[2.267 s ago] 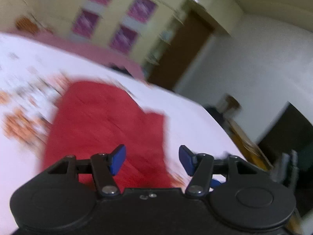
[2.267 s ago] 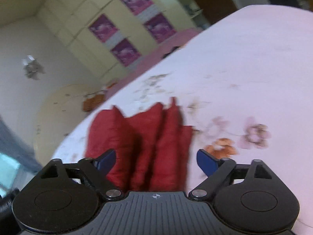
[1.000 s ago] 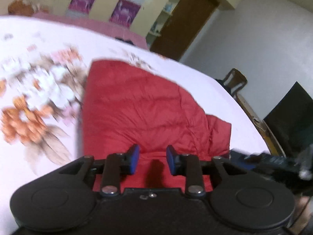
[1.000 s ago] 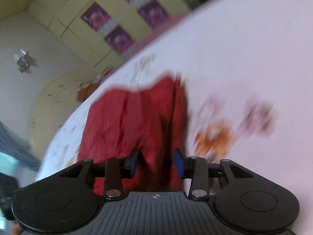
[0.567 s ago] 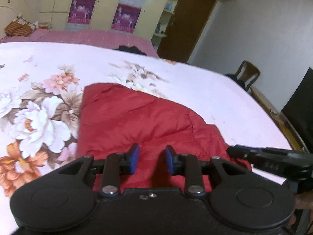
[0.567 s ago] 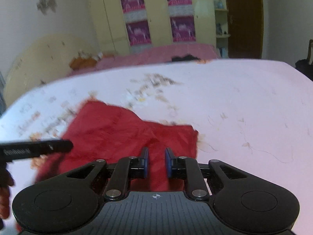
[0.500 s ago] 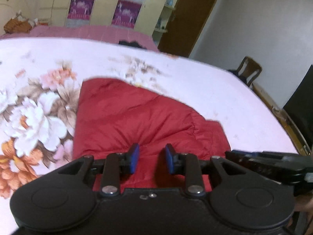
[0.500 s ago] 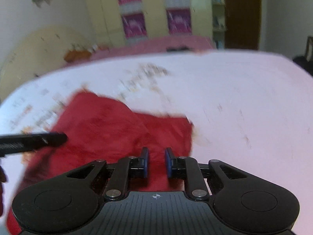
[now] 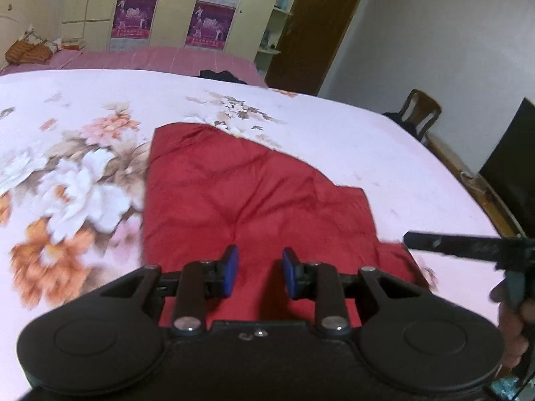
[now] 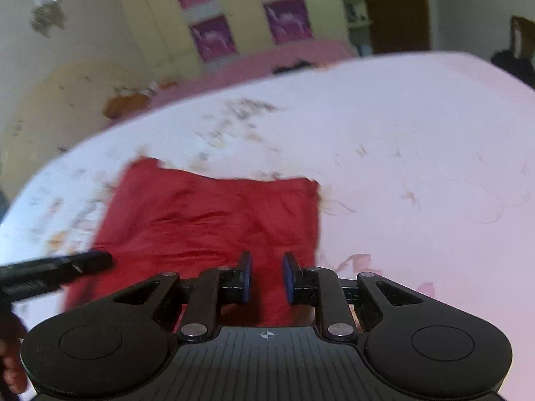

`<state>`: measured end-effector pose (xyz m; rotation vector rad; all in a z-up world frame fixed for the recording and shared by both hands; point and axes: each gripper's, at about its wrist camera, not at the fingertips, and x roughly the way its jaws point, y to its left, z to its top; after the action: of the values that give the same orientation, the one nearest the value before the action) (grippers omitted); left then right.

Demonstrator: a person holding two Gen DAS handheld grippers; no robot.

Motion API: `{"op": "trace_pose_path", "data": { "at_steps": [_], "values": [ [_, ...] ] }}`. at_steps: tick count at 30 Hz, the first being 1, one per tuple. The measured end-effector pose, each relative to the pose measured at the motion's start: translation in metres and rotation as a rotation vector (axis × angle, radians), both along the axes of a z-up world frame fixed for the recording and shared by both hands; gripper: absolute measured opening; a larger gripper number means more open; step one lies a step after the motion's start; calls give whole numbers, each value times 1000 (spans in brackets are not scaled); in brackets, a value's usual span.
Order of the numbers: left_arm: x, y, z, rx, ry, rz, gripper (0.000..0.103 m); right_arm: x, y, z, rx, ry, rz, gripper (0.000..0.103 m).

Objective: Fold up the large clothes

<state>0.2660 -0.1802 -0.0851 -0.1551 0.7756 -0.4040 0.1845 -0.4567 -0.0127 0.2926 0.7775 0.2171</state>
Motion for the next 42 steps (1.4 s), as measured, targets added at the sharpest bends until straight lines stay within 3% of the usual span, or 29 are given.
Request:
{"op": "trace_pose_path", "data": {
  "at_steps": [4, 9, 16, 22, 26, 30, 35, 36, 38, 39, 42],
  "values": [
    [-42, 19, 1, -15, 17, 14, 27, -48, 21, 17, -19, -41, 107, 19],
    [-76, 26, 2, -9, 31, 19, 26, -83, 48, 10, -113, -49, 196, 19],
    [-88, 26, -12, 24, 20, 7, 28, -92, 58, -28, -219, -11, 220, 19],
    [-91, 26, -26, 17, 26, 28, 29, -89, 50, -54, -220, 60, 196, 19],
    [-91, 21, -32, 50, 19, 15, 29, -86, 42, -69, -169, 81, 177, 19],
    [-89, 22, -27, 59, 31, 10, 28, -84, 37, -59, -151, 90, 174, 19],
    [-88, 23, -9, 73, 9, 9, 29, -92, 12, -19, -81, -16, 112, 19],
    [-87, 23, -6, 76, -2, 13, 31, -90, 7, -13, -66, -28, 98, 19],
    [-81, 26, -2, 63, -14, 39, 49, -83, -4, -7, -19, -45, 62, 19],
    [-77, 28, -1, 55, -18, 55, 53, -78, -7, -4, -1, -56, 48, 19],
    [-58, 25, 3, 42, -38, 44, 53, -60, -4, 3, -43, -95, 35, 19]
  ]
}}
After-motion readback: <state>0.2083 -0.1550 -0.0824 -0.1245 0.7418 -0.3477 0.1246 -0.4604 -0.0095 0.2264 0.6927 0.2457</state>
